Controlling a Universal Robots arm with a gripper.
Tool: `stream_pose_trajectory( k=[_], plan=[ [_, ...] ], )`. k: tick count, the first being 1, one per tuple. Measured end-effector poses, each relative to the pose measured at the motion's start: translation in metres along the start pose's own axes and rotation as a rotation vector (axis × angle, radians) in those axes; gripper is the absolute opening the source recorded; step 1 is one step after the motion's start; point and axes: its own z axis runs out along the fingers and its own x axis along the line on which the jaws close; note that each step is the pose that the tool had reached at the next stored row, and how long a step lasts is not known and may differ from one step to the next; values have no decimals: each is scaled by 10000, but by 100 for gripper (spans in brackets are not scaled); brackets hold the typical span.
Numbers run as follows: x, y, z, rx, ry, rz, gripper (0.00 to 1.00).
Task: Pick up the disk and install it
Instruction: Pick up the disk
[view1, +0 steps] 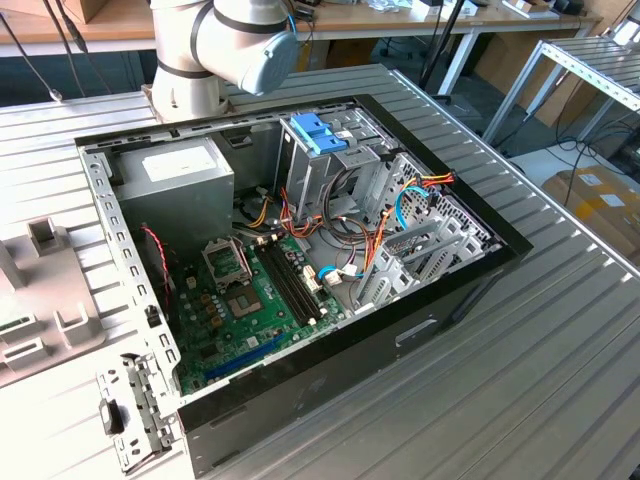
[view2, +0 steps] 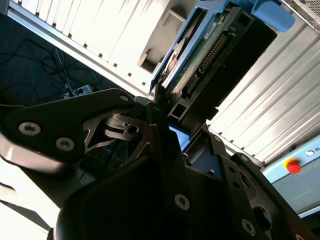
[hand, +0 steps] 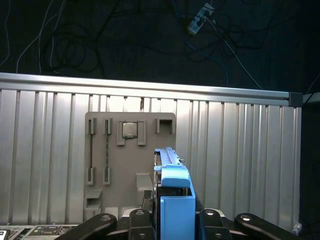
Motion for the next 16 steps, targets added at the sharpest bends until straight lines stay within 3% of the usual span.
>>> stream_pose_trajectory(
  k=[16],
  plan=[
    [17,-49,0,0,0,0,37]
  ],
)
